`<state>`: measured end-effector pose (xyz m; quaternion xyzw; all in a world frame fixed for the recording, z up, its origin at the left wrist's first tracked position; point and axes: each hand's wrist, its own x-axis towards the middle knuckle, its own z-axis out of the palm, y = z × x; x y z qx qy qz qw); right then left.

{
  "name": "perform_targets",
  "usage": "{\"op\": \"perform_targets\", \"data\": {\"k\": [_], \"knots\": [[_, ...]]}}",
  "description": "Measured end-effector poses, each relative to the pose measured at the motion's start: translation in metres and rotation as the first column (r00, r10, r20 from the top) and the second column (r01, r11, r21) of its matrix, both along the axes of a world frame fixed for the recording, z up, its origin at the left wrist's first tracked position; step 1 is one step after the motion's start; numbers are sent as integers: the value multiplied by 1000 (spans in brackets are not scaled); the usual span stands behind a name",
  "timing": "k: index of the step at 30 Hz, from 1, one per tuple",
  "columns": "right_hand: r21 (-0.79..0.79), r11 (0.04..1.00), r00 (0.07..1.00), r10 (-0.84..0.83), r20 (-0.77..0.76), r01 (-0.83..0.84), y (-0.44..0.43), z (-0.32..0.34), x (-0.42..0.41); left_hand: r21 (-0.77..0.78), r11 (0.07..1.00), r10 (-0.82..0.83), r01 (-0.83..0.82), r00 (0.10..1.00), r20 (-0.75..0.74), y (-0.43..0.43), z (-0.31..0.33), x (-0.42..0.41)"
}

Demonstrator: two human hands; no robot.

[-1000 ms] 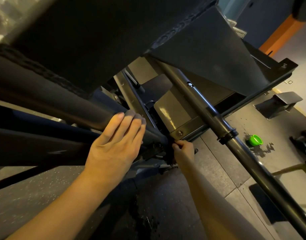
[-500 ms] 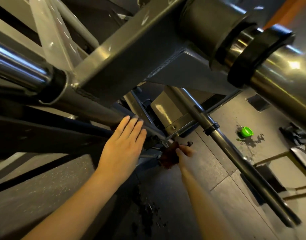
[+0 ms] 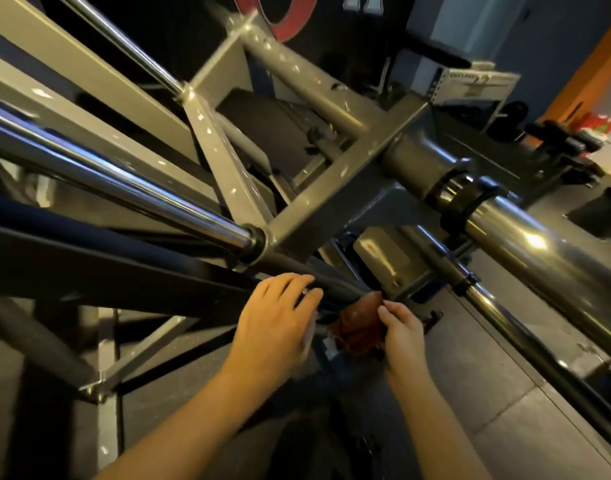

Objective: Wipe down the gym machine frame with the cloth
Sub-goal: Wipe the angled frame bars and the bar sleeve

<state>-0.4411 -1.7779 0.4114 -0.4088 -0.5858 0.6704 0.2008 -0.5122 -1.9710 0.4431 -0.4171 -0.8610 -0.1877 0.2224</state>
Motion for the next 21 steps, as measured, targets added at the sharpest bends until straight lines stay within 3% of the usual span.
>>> {"op": "perform_targets", "data": {"k": [5, 9, 11, 13, 14, 17, 21], "knots": [[71, 997, 982, 47, -185, -35, -44, 65, -11, 109, 994, -18, 26, 997, -72, -24, 53, -16], [349, 935, 944, 57, -325, 63, -68, 113, -30, 116, 992, -29, 46, 988, -149, -29, 93, -28], [532, 835, 931, 70, -358, 142, -77, 134, -44, 94, 996, 17, -4, 991, -136, -25, 111, -36], [644, 733, 927, 50, -372, 219, -82, 150, -62, 123, 991, 63, -55, 996, -57, -22, 123, -46], [642, 727, 924, 29, -382, 243, -82, 156, -70, 169, 984, 50, -53, 998, 25, -20, 127, -51], [543, 812, 928, 2, -372, 216, -81, 163, -80, 338, 941, -131, 15, 937, 325, -12, 133, -62], [455, 888, 935, 109, -338, 61, -76, 180, -72, 462, 883, -287, 78, 869, 402, -7, 135, -67]]}}
